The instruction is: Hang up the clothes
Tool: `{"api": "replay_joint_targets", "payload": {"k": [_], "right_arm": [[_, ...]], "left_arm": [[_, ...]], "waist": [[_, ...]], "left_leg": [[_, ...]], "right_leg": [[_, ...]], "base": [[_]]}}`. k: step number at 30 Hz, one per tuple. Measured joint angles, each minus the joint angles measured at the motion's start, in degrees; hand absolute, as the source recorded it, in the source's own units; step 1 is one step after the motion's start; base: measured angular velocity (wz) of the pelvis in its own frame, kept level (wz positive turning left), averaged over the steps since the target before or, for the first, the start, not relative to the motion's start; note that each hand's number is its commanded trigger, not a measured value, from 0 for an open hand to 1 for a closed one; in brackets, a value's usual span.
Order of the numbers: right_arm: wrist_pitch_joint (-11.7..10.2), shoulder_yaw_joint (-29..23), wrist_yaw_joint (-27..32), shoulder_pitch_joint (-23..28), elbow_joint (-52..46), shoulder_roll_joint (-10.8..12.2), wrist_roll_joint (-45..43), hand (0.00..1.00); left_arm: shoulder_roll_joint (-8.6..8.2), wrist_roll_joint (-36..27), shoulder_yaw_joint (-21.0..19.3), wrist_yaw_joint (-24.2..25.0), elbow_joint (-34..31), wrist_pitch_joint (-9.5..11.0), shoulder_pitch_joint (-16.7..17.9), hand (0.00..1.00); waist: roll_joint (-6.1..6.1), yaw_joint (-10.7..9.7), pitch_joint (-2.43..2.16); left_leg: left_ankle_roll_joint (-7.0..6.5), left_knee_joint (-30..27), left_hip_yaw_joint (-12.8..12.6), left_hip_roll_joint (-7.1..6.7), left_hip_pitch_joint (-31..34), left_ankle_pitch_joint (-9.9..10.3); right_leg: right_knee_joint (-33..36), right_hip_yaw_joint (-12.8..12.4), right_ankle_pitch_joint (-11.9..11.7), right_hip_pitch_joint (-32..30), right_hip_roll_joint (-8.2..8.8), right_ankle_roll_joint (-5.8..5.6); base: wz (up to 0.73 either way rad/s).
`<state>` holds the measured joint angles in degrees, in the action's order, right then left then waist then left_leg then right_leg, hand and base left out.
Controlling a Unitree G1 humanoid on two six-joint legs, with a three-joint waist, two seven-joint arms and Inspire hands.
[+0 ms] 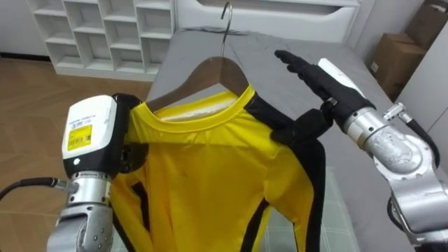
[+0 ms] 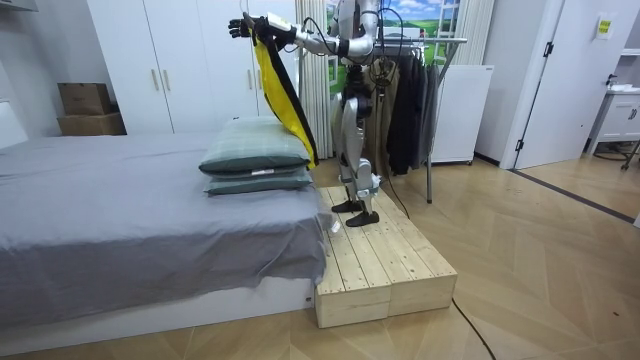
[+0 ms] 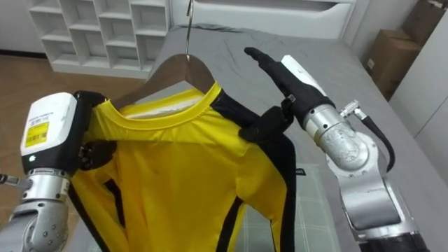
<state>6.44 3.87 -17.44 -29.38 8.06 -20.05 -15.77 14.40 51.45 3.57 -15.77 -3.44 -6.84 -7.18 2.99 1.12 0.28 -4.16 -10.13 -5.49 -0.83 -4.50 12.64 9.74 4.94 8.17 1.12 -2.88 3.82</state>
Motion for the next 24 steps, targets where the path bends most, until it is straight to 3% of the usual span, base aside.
{"api": "replay_joint_targets", "payload": {"k": [12, 19, 24], "right_arm": [[1.1, 2.3, 0.4, 0.0, 0.0, 0.0, -1.6, 0.0], [2.4, 3.1, -4.4, 0.1, 0.3, 0.0, -1.4, 0.0], [2.4, 4.1, -8.1, 0.2, 0.4, -0.2, -1.6, 0.0]], "left_arm": [[0.55, -0.1, 0.5, 0.1, 0.0, -0.4, -0.4, 1.0], [0.62, -0.1, 0.6, 3.1, -0.4, -2.0, -0.5, 1.0], [1.37, 1.2, 1.0, 4.1, -1.9, -2.0, -0.5, 1.0]], "waist": [[0.07, 0.9, -0.02], [0.19, 1.0, -0.07], [0.36, 1.0, -0.08]], "left_leg": [[0.0, 0.3, 0.5, -0.02, 0.0, 0.0], [0.0, 0.4, 0.8, 0.0, -0.1, 0.0], [0.0, 0.5, 1.1, 0.01, -0.3, 0.0]], "right_leg": [[0.0, 0.3, 0.0, 0.0, 0.02, 0.0], [-0.1, 0.7, 0.0, 0.0, 0.02, 0.0], [-0.1, 0.9, 0.0, 0.3, 0.03, 0.0]], "base": [[0.01], [0.0], [0.02]]}}
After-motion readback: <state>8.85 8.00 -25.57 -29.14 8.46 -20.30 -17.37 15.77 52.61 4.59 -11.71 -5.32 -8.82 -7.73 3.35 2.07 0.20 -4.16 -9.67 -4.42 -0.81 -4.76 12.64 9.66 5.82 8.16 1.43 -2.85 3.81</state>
